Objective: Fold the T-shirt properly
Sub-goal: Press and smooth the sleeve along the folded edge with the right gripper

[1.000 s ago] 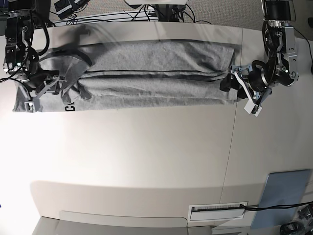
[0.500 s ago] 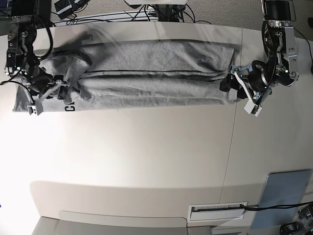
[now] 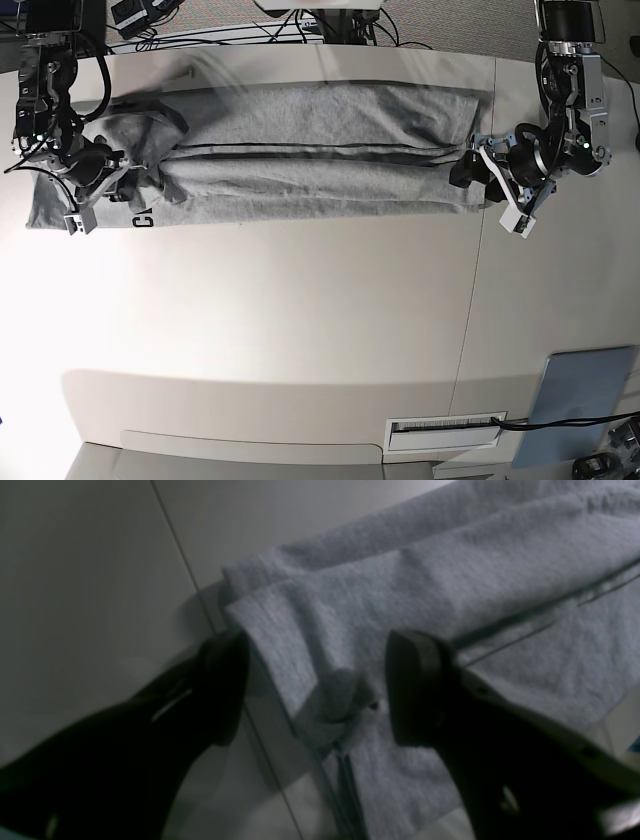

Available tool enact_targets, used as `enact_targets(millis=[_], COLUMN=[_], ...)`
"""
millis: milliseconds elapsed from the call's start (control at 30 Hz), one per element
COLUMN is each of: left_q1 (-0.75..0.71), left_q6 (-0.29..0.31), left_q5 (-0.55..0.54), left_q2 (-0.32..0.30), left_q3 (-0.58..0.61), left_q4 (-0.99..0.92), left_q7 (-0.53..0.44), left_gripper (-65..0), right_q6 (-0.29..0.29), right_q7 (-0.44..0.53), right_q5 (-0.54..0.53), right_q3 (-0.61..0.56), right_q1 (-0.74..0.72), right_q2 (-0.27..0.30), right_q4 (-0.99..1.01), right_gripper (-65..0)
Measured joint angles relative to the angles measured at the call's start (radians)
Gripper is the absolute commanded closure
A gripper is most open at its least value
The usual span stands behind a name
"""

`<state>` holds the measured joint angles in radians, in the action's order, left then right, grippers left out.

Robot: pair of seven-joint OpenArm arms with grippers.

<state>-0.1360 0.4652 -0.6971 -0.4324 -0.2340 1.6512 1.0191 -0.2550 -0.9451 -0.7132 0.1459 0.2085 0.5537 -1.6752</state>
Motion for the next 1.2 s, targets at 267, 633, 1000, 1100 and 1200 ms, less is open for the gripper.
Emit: enact_targets(millis=[267, 633, 1000, 1100, 1200], left_q1=[0.000, 0.000, 0.000, 0.000, 0.000], left_q6=[0.000, 0.000, 0.000, 0.000, 0.000], left_q5=[0.000, 0.000, 0.013, 0.024, 0.027], left_q2=[0.000, 0.000, 0.000, 0.000, 0.000], left_q3=[0.000, 0.000, 0.000, 0.000, 0.000], left_q4=[0.000, 0.000, 0.000, 0.000, 0.000], left_q7=[0.000, 0.000, 0.000, 0.000, 0.000], left_gripper=[-42.9, -42.9, -42.9, -42.9, -42.9], right_q6=[-0.060, -0.063, -0.176, -0.176, -0.176], right_q7=[0.015, -0.026, -0.046, -0.045, -0.043], right_q5=[-0.001, -0.043, 0.005, 0.002, -0.050], right_q3=[0.000, 0.000, -0.192, -0.219, -0.221], right_q1=[0.002, 0.008, 0.009, 0.008, 0.008], right_q2=[0.000, 0.001, 0.003, 0.003, 0.003], right_q4=[-0.093, -0.264, -0.264, -0.264, -0.264], right_gripper=[0.0, 0.0, 0.0, -10.8, -23.6])
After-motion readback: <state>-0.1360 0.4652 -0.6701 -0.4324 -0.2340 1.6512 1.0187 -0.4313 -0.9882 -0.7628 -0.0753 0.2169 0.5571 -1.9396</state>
